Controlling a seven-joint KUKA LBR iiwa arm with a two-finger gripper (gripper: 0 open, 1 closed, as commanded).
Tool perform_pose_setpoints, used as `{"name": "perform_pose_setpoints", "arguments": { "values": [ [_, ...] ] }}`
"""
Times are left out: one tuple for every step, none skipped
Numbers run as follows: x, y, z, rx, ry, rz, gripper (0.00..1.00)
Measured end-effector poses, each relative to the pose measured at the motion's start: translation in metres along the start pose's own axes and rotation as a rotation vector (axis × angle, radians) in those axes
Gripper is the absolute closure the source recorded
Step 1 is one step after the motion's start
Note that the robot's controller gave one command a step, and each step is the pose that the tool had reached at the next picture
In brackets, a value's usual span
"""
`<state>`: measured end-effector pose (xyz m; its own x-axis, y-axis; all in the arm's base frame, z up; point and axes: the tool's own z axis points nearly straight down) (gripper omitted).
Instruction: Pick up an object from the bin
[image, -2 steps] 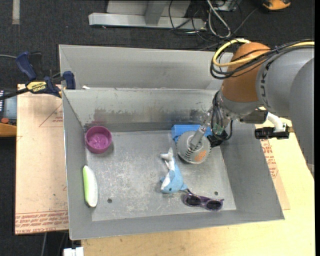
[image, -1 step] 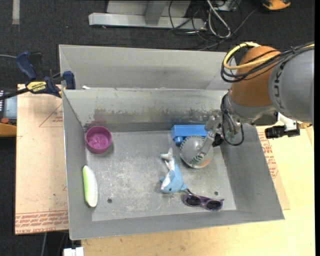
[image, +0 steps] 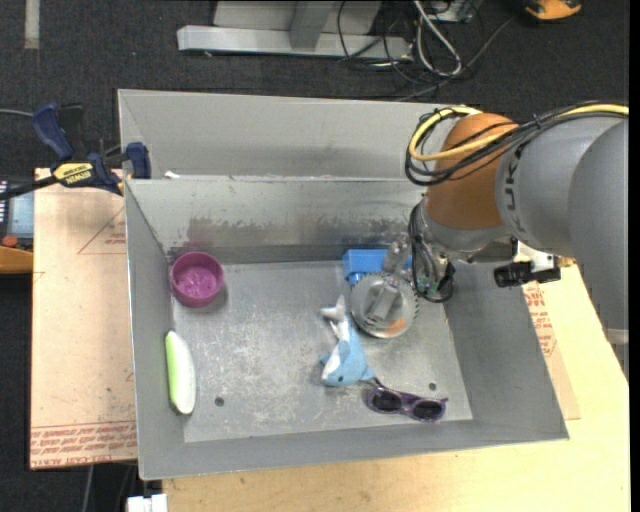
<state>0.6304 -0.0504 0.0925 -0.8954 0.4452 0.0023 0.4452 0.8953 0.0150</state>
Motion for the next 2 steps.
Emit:
{"name": "perform_pose_setpoints", "arguments": {
  "values": [
    [0.0005, -0.0141, -0.0105, -0.003, -0.013, -0.185, 1.00],
    [0.0004, -0.0169, -0.0090, 0.003, -0.011, -0.185, 0.00]
  ]
}}
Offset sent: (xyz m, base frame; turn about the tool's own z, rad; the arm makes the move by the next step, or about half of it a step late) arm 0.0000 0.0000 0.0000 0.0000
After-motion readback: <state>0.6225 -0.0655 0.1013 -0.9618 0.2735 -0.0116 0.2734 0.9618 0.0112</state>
